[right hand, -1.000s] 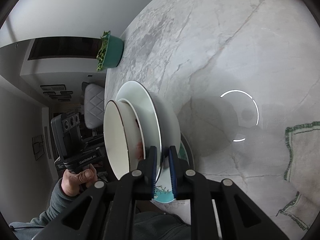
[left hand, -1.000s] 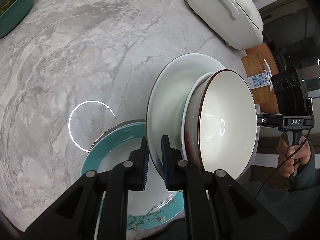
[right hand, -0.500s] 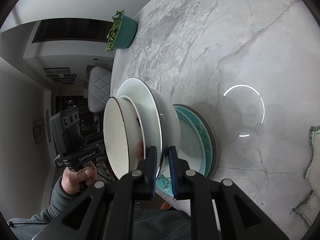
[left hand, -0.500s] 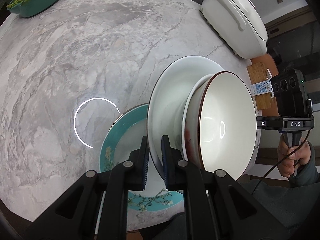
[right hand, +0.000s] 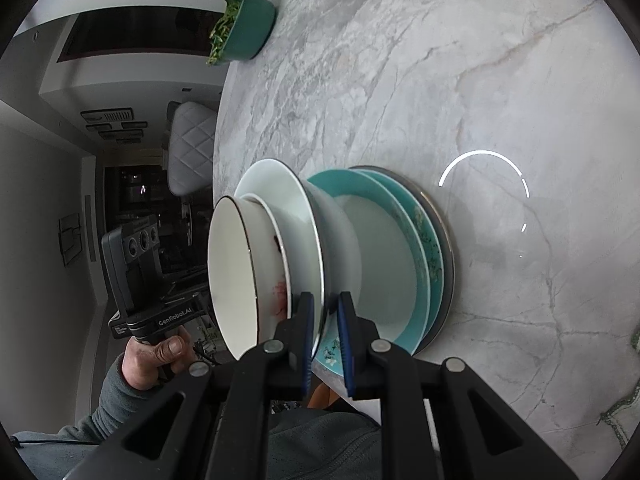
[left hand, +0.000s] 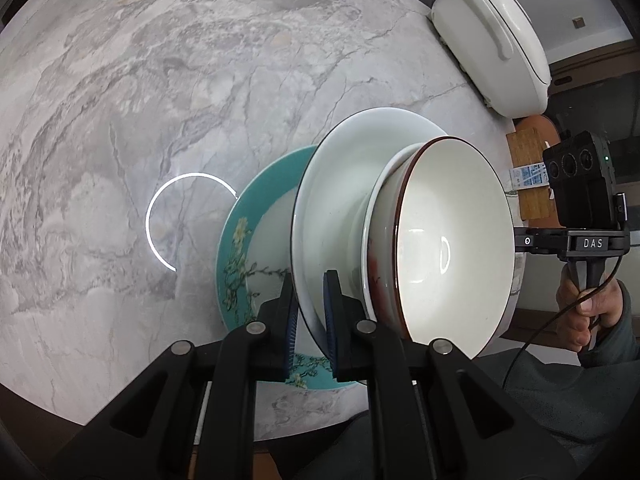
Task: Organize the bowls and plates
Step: 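Lower the bowl stack onto the teal blossom plate stack with both grippers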
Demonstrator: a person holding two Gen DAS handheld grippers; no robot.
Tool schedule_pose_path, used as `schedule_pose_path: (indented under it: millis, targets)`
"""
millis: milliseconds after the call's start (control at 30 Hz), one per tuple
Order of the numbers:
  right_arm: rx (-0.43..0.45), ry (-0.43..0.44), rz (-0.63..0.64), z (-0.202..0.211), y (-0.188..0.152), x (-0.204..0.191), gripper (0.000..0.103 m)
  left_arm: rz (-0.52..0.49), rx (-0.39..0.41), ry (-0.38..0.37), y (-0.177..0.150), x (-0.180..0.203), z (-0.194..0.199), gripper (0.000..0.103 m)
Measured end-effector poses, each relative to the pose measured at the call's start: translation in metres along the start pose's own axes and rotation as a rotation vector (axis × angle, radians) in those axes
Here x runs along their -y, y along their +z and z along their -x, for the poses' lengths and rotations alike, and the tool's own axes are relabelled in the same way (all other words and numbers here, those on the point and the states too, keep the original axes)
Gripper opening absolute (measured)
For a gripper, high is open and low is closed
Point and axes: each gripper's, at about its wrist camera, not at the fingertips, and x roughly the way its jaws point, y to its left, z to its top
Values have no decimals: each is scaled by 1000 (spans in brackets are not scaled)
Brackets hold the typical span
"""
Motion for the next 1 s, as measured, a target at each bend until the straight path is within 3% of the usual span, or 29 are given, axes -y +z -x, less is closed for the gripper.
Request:
schedule_pose_path:
  millis: [400, 1000]
  targets:
    - [-55, -35, -12, -31, -10, 17, 16, 37, -2, -3, -12, -19, -17, 10]
    - [-35, -62, 7, -28, -17, 19, 16, 45, -2, -15, -11, -29, -37, 8]
